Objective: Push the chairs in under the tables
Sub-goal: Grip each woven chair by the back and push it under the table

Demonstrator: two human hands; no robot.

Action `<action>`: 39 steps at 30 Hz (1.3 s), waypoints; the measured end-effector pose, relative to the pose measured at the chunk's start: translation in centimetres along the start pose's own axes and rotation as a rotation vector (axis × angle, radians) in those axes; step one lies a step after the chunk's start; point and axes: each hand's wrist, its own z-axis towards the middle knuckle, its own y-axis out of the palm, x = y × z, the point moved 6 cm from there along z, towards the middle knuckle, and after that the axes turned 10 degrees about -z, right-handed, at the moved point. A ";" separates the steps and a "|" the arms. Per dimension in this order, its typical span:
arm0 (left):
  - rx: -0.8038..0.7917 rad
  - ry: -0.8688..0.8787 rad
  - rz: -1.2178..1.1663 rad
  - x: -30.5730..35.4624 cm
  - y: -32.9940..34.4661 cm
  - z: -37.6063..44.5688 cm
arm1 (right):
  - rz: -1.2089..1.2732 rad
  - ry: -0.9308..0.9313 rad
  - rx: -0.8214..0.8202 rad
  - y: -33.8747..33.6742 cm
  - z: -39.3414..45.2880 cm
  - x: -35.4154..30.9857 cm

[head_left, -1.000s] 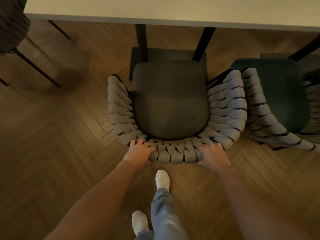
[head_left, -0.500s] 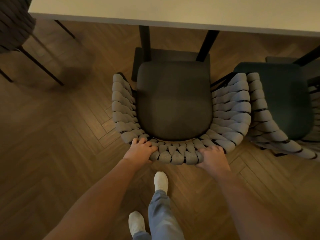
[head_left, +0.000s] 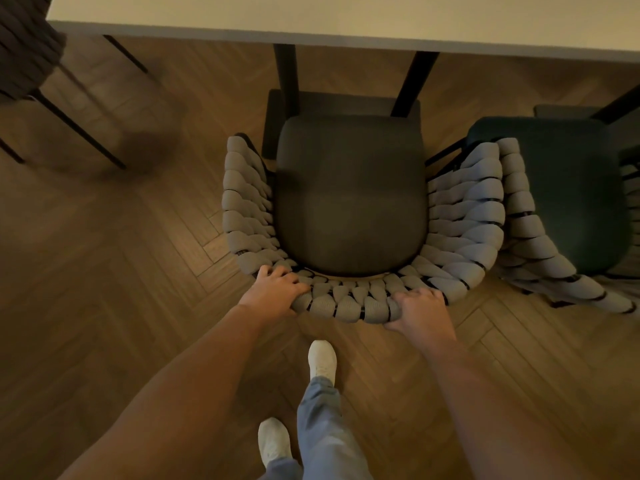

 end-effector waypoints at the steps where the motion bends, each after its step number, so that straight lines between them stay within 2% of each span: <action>1: 0.004 -0.001 0.008 -0.2 -0.5 0.4 | 0.011 0.003 0.011 -0.3 0.4 0.0; 10: 0.027 -0.042 -0.026 -0.3 -1.7 1.5 | 0.025 0.001 -0.049 -1.0 1.6 0.3; 16: 0.043 -0.063 -0.195 -0.2 -3.3 0.4 | 0.126 -0.037 -0.291 -3.0 1.2 -0.1; 21: 0.186 -0.079 -0.434 -2.2 -5.2 -2.3 | 0.304 0.015 -0.225 -7.0 1.3 -2.7; 29: 0.363 -0.211 -0.793 -13.1 -8.1 -10.4 | 0.330 -0.061 -0.131 -16.2 4.3 -15.5; 33: 0.411 -0.303 -0.858 -20.9 -7.8 -15.2 | 0.347 -0.082 -0.103 -20.9 5.3 -23.8; 39: 0.476 -0.329 -0.926 -32.9 -7.6 -23.8 | 0.347 -0.122 -0.075 -27.1 6.6 -36.5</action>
